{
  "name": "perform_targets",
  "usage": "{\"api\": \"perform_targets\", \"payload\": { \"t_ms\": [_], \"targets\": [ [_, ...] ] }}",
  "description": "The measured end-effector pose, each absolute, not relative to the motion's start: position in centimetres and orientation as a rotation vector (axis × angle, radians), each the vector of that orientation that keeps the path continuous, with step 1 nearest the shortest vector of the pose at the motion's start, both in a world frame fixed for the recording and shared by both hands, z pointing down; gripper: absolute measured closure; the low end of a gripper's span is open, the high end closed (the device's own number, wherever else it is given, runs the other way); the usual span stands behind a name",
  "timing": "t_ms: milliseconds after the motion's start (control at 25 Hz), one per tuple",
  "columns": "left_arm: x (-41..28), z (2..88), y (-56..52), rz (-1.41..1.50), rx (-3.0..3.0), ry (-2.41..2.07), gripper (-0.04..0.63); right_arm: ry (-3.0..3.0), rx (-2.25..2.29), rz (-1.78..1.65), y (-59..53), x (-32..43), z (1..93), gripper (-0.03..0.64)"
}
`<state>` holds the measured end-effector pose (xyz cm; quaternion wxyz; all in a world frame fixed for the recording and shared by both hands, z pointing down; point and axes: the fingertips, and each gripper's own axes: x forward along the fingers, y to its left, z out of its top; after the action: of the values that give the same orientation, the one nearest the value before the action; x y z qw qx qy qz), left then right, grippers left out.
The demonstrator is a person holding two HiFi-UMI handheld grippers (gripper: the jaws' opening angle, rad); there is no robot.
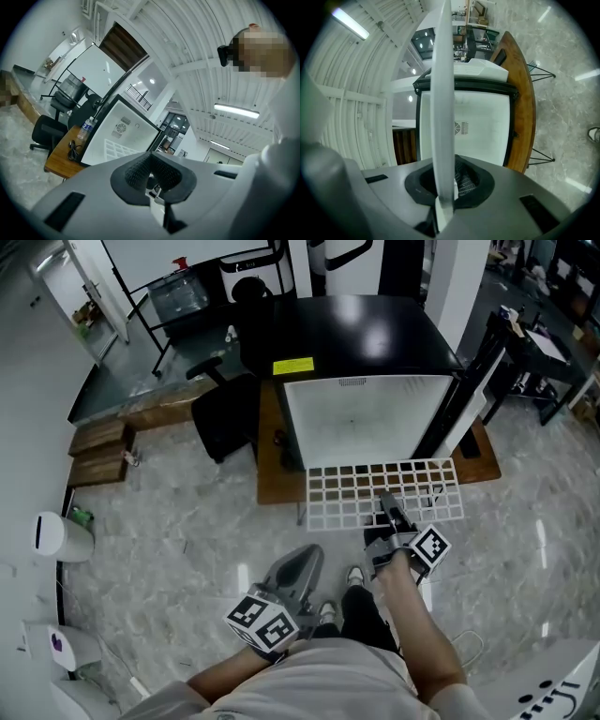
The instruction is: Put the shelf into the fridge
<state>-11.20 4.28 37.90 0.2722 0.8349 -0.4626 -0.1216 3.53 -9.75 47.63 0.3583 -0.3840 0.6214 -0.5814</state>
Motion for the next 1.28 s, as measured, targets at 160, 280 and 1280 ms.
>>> {"api": "perform_targets", "payload": {
  "t_ms": [160, 280, 1280],
  "targets": [
    [-11.5, 38.3, 1.7, -0.317, 2.226, -1.277, 0.589, 1.596, -0.986, -1.523, -13.4, 3.3, 49.5, 0.572],
    [-11.3, 38.1, -0.1, -0.306, 2.216, -1.307, 0.589, 1.594, -0.964, -1.549, -15.8, 2.9, 50.7, 0.572],
    [-11.3, 42.0, -6.1, -0.237, 2.108, -1.325, 0.589, 1.765, -0.854, -1.615, -22.9, -0.9, 55.9, 0.572]
  ]
}}
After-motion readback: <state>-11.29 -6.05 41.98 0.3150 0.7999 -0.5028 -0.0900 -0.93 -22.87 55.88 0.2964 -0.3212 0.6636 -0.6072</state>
